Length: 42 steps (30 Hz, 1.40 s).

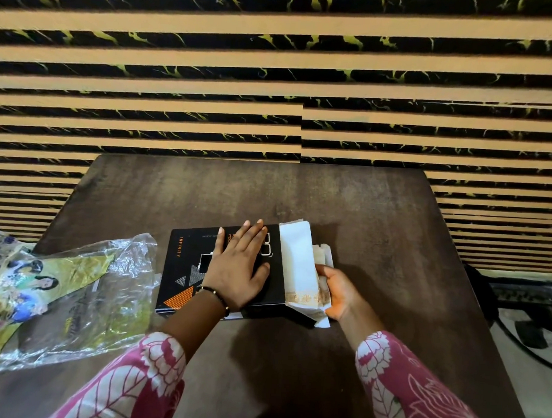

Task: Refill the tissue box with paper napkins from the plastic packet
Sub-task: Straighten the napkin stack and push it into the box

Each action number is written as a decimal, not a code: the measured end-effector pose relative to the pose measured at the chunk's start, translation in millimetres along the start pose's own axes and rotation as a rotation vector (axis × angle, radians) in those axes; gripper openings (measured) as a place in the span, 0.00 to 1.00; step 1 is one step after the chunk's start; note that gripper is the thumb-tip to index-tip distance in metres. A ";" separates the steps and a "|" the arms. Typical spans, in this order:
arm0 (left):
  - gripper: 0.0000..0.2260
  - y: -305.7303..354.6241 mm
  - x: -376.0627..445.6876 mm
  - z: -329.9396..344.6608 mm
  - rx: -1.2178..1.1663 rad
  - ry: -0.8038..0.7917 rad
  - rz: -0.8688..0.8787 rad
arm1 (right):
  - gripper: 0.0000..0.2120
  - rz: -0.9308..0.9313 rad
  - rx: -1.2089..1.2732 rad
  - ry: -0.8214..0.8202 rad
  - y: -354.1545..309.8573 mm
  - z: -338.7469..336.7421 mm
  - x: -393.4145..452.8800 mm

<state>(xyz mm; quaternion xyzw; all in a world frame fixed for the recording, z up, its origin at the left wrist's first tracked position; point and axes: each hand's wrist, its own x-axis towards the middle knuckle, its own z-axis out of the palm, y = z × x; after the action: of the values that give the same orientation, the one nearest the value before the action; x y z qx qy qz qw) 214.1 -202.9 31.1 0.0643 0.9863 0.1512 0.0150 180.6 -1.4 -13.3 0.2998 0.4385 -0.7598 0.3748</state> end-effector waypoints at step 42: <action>0.36 -1.7 1.1 1.0 -0.024 0.019 0.012 | 0.28 -0.376 -0.913 0.241 -2.7 43.7 -12.1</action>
<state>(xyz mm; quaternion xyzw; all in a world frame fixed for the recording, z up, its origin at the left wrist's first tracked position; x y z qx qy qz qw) 212.9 -204.0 29.6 0.0687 0.9841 0.1635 0.0054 179.3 -35.8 16.4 0.1067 0.8126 -0.5048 0.2711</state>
